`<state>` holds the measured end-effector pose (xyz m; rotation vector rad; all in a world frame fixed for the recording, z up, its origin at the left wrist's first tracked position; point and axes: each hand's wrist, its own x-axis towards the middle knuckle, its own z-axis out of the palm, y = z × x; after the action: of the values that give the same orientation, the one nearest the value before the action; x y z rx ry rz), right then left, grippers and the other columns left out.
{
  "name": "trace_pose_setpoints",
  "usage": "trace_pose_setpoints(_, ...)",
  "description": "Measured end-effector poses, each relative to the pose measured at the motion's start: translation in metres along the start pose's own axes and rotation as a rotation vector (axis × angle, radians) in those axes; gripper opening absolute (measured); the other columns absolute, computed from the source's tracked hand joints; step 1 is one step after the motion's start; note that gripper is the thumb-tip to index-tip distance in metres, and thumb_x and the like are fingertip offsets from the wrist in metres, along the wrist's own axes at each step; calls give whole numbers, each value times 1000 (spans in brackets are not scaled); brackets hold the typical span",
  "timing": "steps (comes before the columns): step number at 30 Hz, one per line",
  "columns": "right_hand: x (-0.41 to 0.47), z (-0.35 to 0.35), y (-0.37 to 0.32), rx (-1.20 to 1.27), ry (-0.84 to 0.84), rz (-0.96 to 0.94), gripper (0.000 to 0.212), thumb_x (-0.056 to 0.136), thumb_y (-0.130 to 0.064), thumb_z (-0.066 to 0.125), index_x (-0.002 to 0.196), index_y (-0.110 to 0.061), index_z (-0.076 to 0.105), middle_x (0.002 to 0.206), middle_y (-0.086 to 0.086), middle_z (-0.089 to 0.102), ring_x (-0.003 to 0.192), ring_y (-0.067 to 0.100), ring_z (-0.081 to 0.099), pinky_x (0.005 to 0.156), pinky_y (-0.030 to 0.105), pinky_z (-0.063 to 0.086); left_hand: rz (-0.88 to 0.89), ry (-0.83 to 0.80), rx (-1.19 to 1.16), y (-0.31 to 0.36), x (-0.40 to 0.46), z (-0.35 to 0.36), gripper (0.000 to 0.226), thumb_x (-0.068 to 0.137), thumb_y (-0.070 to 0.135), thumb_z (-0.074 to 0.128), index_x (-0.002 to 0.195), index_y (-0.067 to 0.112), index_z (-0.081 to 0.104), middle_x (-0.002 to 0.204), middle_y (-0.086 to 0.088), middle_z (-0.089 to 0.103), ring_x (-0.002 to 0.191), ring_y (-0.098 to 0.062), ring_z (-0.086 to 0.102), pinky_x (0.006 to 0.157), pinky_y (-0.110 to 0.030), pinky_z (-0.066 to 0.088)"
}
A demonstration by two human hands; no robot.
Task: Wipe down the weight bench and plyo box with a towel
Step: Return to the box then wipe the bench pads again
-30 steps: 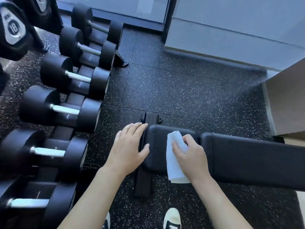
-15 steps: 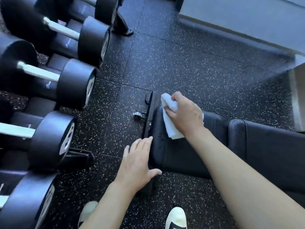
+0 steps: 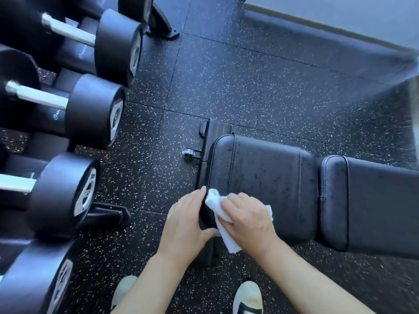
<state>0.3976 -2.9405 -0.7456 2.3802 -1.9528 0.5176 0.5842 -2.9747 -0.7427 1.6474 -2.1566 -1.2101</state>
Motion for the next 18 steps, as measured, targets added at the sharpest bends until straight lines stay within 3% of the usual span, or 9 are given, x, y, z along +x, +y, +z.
trace_pose_setpoints(3, 48, 6, 33, -87, 28, -23, 29, 73, -16, 77, 76, -19, 48, 67, 4, 46, 56, 26, 48, 45, 36, 39, -17, -7, 10, 4, 3, -1, 116, 61, 44, 100, 159, 25, 42, 156, 13, 50, 146, -10, 42, 121, -41, 37)
trace_pose_setpoints(7, 135, 23, 71, -104, 78, 301, 23, 87, -25, 74, 81, -16, 54, 71, 6, 58, 62, 32, 59, 51, 33, 33, -17, 0, 33, 3, 4, -1, 119, 59, 45, 100, 160, 20, 43, 157, 8, 52, 146, -14, 45, 121, -45, 40)
trace_pose_setpoints(10, 154, 29, 72, -69, 45, 406, 22, 95, -30, 68, 85, -15, 55, 76, 6, 62, 68, 34, 61, 57, 33, 31, 3, -9, 73, 3, 3, -2, 119, 61, 48, 99, 161, 20, 41, 158, 8, 50, 147, -14, 44, 121, -46, 38)
trace_pose_setpoints(13, 112, 25, 51, -57, 110, 368, 18, 84, -21, 74, 86, -16, 58, 71, 6, 59, 62, 31, 59, 51, 32, 36, 11, -23, 116, 5, 2, -3, 119, 63, 51, 97, 162, 19, 39, 158, 7, 50, 147, -15, 44, 122, -45, 37)
trace_pose_setpoints(16, 35, 16, 9, -138, -15, 179, 8, 76, -17, 62, 83, -20, 64, 66, 1, 43, 58, 24, 46, 51, 35, 28, 21, -49, 154, 5, 0, -4, 117, 68, 54, 94, 163, 24, 31, 155, 10, 50, 140, -14, 48, 119, -45, 39)
trace_pose_setpoints(18, -14, 7, -3, -66, -25, 30, 11, 73, -10, 66, 74, -18, 58, 65, 0, 40, 55, 23, 41, 48, 36, 31, 25, -56, 147, 5, -2, -6, 115, 75, 52, 90, 166, 26, 23, 153, 13, 49, 139, -11, 46, 121, -45, 36)
